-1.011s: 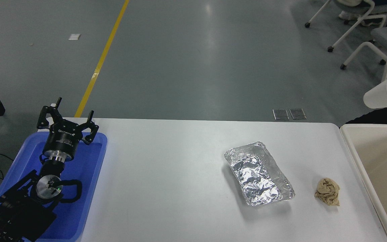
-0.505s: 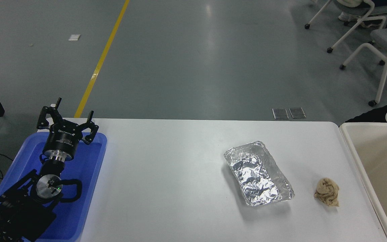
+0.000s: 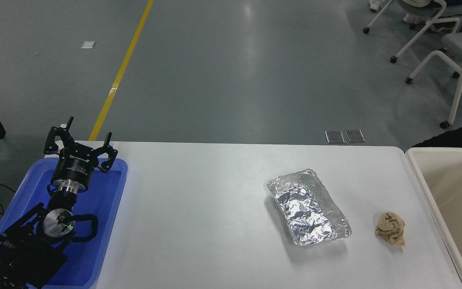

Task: Pick up paper cup place in dustbin

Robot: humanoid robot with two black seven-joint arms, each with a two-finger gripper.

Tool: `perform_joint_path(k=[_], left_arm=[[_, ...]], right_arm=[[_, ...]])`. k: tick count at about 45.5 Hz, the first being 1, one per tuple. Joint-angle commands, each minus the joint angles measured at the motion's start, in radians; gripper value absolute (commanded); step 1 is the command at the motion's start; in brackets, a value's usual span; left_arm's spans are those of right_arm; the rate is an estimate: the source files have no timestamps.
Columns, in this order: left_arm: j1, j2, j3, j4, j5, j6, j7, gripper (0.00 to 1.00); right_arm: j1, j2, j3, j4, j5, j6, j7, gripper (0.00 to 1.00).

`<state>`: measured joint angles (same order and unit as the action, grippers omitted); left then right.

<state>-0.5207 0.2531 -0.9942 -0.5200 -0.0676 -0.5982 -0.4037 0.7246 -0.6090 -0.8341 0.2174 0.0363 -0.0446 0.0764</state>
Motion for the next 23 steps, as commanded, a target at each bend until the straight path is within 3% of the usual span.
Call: perform_joint_path(k=[1, 16, 18, 23], left_arm=[[0.001, 0.000, 0.000, 0.000, 0.000, 0.000, 0.000, 1.00], [0.001, 0.000, 0.000, 0.000, 0.000, 0.000, -0.001, 1.00], [-0.001, 0.000, 0.000, 0.000, 0.000, 0.000, -0.001, 1.00], [0.001, 0.000, -0.001, 0.000, 0.000, 0.000, 0.000, 1.00]], right_arm=[[-0.065, 0.023, 0.039, -0.012, 0.002, -0.024, -0.038, 0.00], [-0.076, 0.038, 0.050, -0.030, 0.002, -0.035, -0.037, 0.00], [-0.076, 0.037, 0.058, -0.033, -0.001, -0.050, -0.037, 0.18], [-0.076, 0.035, 0.073, -0.044, -0.003, -0.081, -0.035, 0.82]])
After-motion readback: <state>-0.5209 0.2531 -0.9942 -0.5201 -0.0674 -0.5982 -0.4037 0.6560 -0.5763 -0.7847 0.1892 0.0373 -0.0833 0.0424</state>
